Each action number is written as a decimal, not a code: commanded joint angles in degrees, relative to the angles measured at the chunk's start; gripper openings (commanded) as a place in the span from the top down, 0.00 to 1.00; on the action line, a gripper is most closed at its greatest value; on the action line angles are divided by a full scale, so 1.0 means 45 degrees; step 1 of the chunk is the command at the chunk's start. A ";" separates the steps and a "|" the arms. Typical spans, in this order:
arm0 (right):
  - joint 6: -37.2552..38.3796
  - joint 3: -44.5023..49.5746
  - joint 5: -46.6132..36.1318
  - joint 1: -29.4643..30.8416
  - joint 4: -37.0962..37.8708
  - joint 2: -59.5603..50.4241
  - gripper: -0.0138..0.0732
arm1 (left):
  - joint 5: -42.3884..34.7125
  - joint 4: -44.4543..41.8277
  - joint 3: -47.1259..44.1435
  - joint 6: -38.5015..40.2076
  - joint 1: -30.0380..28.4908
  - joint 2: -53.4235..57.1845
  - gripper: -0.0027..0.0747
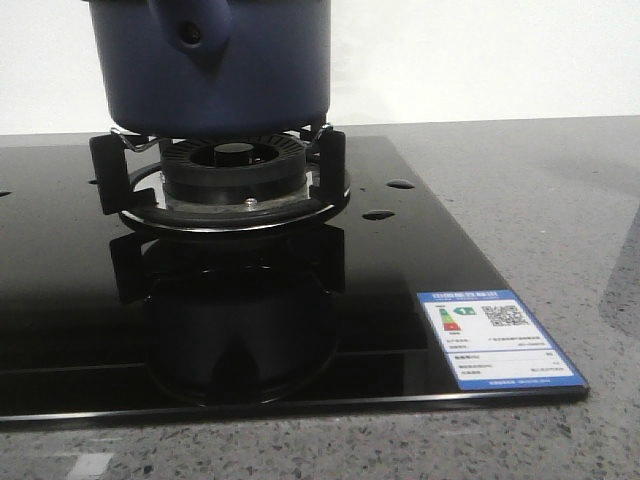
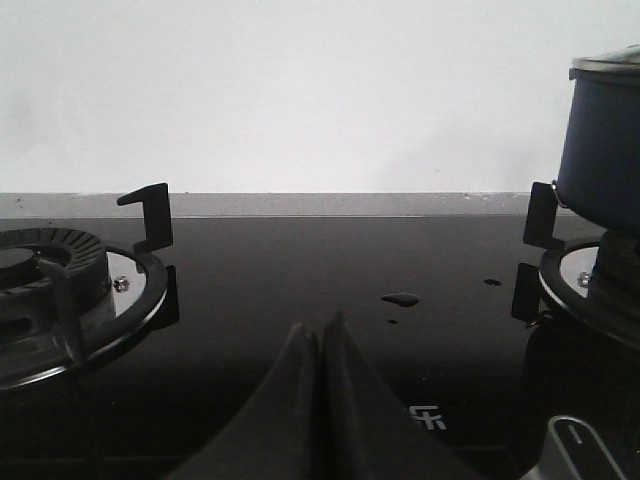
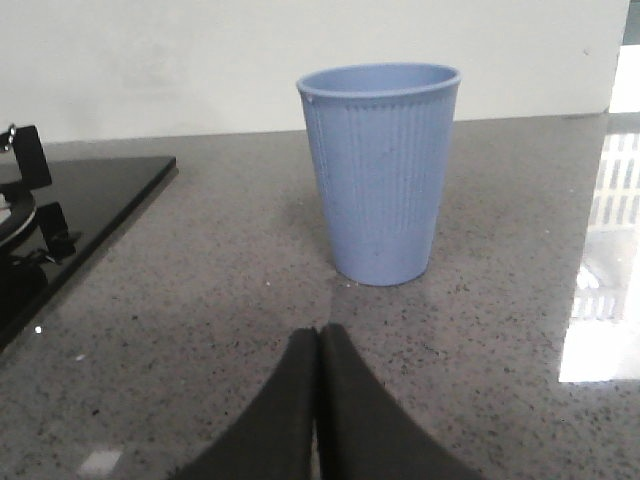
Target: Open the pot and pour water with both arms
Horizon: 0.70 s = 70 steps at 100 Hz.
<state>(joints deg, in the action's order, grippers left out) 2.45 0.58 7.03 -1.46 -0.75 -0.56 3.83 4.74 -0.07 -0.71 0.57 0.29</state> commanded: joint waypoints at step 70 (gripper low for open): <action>-0.0084 -0.1269 -0.0717 0.0020 -0.4498 -0.0056 0.90 | -0.0555 0.5471 0.2310 -0.0241 -0.0018 -0.0147 0.99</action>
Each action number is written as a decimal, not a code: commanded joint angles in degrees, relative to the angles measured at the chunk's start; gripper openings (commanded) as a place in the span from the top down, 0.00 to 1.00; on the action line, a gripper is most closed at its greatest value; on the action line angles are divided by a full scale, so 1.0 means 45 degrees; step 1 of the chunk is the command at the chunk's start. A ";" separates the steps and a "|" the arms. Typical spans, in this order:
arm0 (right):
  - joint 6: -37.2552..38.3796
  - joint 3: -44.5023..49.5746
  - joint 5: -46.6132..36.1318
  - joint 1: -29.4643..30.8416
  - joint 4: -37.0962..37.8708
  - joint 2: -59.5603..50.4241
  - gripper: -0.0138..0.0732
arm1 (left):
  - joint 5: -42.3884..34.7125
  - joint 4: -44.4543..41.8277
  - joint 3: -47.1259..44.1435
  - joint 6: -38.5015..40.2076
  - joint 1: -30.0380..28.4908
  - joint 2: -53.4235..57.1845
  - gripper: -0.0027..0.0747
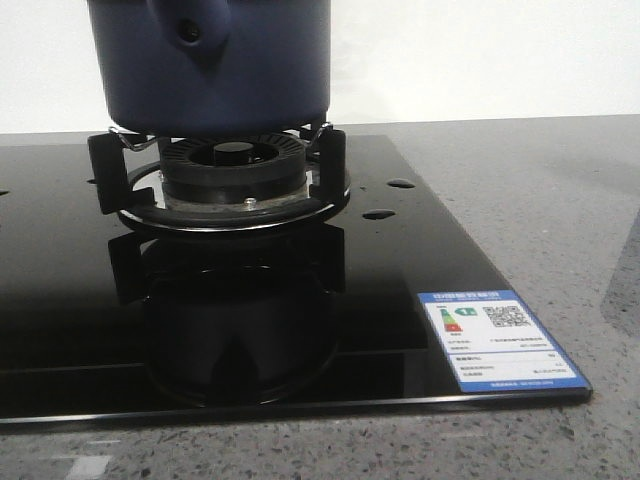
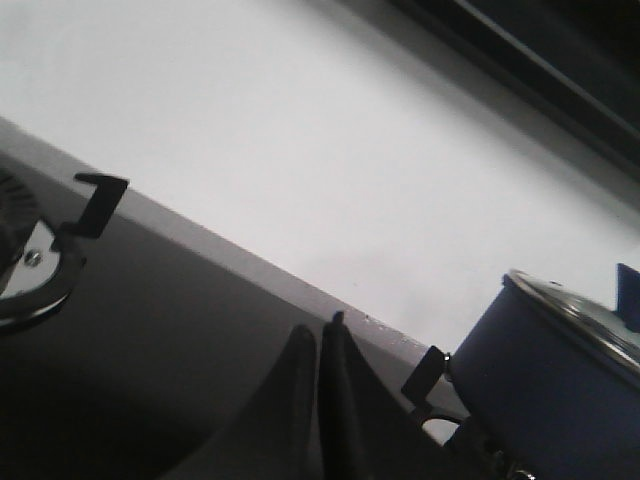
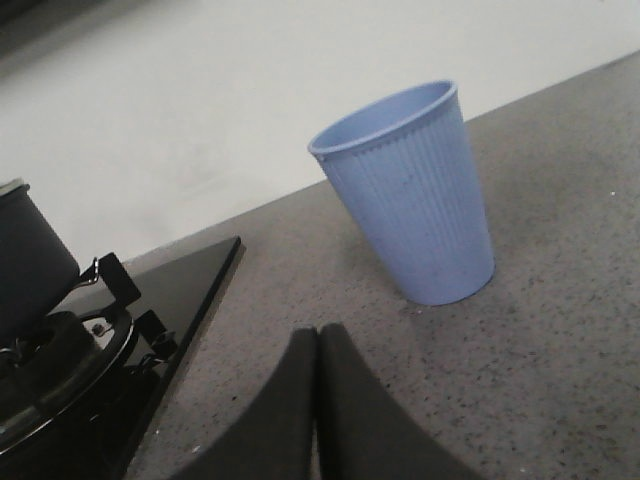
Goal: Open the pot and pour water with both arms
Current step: 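Move left gripper to the blue lid knob, right gripper toward the cup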
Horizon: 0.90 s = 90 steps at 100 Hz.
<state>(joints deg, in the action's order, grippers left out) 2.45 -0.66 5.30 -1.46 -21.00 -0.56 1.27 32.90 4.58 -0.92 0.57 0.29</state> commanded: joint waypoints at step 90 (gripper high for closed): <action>-0.2534 -0.8433 0.3769 -0.2070 0.1562 0.7480 0.55 | 0.3312 -0.2162 0.8780 -0.3596 0.4306 -0.7896 0.74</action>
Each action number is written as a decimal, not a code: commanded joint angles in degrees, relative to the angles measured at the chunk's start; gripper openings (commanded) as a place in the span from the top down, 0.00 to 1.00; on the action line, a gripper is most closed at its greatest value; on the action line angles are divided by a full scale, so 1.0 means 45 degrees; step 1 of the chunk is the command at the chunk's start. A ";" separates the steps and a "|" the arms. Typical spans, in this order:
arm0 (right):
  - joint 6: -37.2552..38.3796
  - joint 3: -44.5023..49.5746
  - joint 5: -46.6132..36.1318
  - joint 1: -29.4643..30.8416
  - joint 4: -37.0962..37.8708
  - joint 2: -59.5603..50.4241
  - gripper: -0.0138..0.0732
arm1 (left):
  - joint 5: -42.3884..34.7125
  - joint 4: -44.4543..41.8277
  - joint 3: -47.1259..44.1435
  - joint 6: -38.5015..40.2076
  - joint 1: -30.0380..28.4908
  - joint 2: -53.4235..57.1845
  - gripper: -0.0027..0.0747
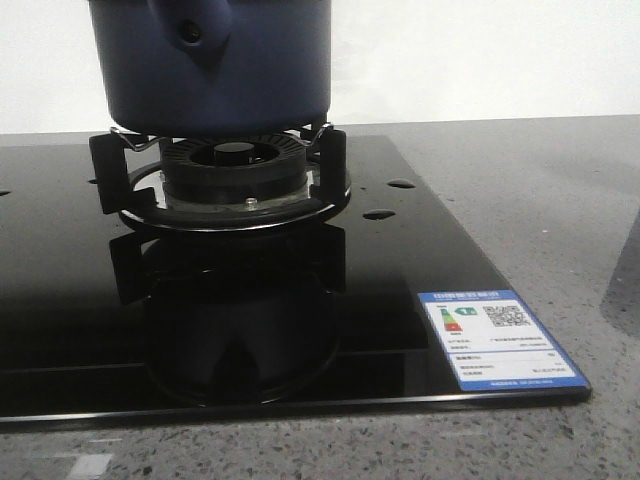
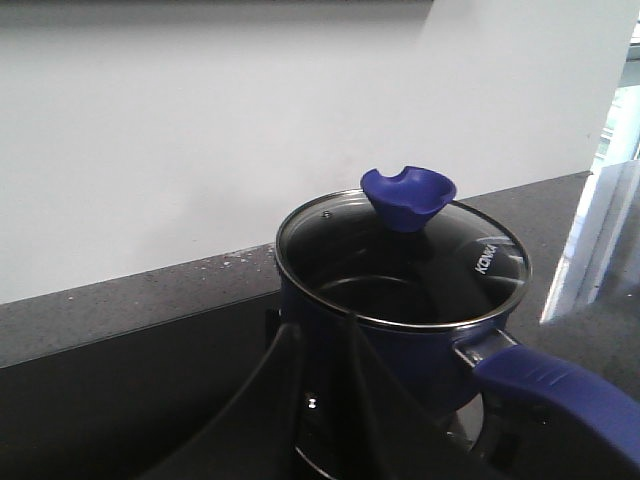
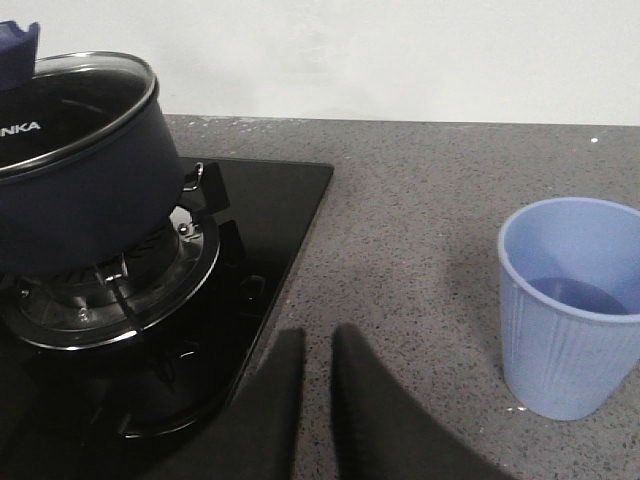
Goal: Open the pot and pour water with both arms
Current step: 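Move left gripper to the blue lid knob, right gripper toward the cup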
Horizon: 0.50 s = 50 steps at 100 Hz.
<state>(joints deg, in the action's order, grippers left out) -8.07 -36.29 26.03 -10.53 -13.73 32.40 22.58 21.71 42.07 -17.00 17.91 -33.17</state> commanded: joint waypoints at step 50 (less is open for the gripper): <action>-0.0197 -0.0517 -0.0838 -0.0055 -0.0054 0.0154 0.25 | -0.5403 0.0541 0.0476 -0.0022 0.3049 -0.3784 0.28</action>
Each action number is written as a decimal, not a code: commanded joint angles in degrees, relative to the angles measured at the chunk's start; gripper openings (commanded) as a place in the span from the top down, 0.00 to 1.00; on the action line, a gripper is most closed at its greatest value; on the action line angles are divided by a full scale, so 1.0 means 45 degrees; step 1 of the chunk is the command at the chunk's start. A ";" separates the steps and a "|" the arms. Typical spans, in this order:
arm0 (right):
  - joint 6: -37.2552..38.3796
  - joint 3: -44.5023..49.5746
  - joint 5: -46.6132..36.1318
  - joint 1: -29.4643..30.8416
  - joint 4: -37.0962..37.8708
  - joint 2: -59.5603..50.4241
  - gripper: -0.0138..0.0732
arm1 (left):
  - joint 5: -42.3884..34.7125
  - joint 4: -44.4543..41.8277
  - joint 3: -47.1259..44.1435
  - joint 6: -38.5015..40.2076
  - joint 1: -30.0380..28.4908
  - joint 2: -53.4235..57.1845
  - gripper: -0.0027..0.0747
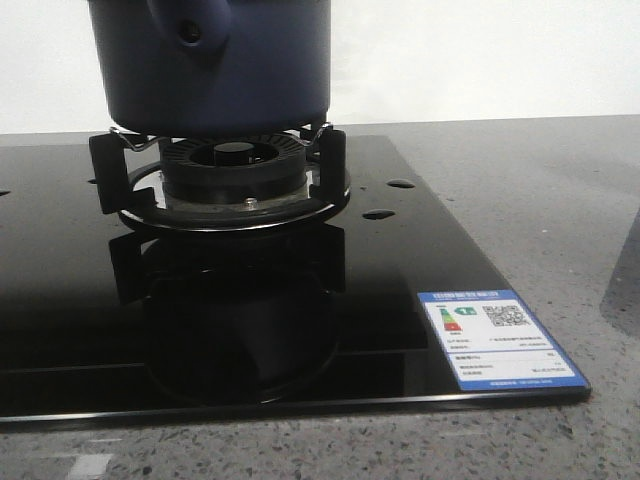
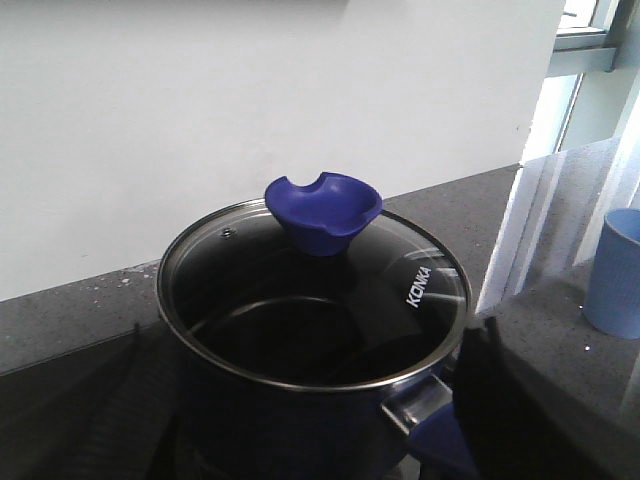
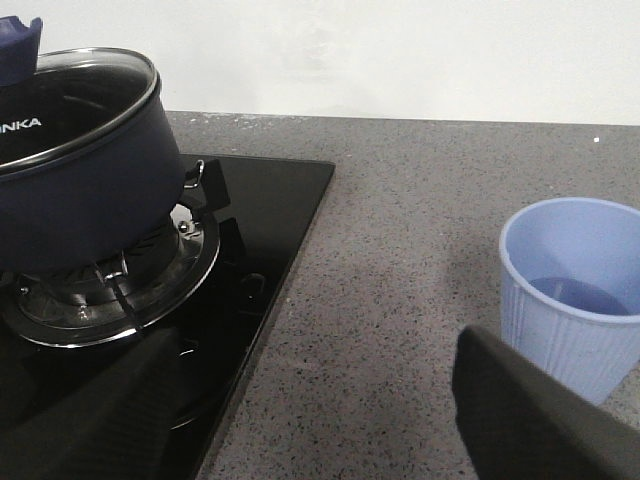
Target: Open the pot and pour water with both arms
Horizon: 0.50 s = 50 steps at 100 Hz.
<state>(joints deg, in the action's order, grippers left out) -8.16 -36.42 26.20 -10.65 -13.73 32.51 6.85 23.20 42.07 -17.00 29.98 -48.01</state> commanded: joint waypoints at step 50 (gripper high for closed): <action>-0.0176 -0.0488 -0.0853 -0.0029 -0.0054 0.0129 0.25 | -0.3447 0.0326 0.2032 0.0005 0.0731 -0.3675 0.22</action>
<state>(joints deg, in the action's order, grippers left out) -8.28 -36.42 26.29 -10.65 -13.73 32.51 -4.68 24.25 47.44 -17.00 32.77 -63.25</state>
